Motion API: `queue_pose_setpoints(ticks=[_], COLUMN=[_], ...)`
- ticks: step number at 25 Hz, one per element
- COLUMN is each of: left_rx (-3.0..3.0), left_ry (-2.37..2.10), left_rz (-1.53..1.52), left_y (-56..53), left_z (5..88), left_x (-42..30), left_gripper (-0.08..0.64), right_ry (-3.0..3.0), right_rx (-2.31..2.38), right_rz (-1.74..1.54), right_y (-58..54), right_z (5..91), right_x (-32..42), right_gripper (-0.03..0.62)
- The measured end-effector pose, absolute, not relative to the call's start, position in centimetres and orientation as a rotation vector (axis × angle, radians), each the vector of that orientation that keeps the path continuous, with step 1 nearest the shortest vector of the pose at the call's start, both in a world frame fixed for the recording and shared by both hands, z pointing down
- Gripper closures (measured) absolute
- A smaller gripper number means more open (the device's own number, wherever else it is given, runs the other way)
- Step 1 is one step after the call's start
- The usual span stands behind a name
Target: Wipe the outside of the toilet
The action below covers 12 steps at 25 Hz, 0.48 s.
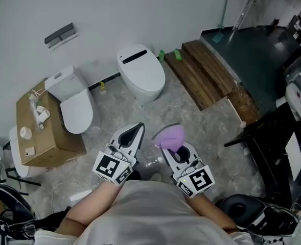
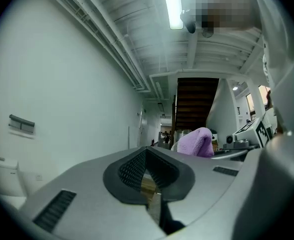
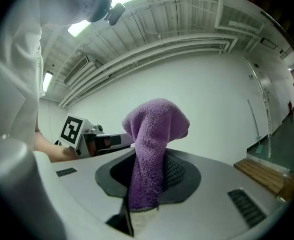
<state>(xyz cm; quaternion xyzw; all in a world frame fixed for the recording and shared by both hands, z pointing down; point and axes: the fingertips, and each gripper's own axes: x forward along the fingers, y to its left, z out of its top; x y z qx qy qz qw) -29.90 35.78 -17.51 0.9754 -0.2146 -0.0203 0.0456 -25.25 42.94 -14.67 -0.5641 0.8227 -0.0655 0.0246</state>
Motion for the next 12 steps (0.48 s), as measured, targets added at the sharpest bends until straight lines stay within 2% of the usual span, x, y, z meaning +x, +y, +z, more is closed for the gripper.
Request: queue_pose_setpoints(ticks=[12], left_rx=[2.949], left_ry=[-0.614], left_rz=[-0.054], left_y=[29.3], left_z=[-15.5], left_x=[-28.4], left_gripper=[0.565], right_ry=[2.523], right_rx=[-1.779], right_rz=[-0.222], right_y=[36.8], right_z=[-13.4], right_x=[-23.3], right_gripper=[0.492])
